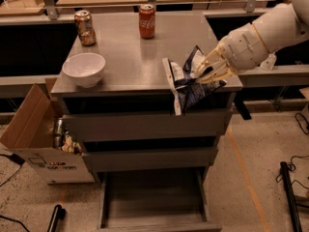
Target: Pick blue chip bag from bottom drawer and place on counter
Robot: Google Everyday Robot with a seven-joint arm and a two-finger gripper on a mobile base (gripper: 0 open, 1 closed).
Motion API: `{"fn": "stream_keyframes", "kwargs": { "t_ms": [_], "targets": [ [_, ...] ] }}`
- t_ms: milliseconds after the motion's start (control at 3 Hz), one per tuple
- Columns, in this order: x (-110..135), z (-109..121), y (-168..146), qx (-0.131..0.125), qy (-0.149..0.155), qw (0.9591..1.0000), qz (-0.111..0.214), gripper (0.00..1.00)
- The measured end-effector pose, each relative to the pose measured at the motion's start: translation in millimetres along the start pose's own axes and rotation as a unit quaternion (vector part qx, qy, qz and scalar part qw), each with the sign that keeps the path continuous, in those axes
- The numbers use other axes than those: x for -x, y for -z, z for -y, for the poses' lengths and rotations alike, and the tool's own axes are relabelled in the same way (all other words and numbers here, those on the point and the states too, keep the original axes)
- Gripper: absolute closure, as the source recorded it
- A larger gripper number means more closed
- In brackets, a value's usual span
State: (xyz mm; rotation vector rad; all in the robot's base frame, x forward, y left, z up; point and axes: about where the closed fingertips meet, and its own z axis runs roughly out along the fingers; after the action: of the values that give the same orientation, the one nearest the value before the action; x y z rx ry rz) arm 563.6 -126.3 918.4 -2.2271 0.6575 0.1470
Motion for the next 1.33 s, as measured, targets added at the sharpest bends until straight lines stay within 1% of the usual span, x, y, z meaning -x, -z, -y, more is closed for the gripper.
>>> {"fn": "stream_keyframes", "kwargs": {
  "t_ms": [333, 667, 1000, 1333],
  "targets": [
    [-35.2, 33.6, 7.8, -0.022, -0.005, 0.999, -0.039, 1.0],
    [-66.6, 62.2, -0.9, -0.054, -0.019, 0.9958, -0.071, 1.0],
    [-104.5, 87.6, -15.6, -0.086, -0.034, 0.9911, -0.096, 1.0],
    [-139.1, 106.7, -25.9, -0.116, -0.046, 0.9864, -0.106, 0.82]
  ]
}}
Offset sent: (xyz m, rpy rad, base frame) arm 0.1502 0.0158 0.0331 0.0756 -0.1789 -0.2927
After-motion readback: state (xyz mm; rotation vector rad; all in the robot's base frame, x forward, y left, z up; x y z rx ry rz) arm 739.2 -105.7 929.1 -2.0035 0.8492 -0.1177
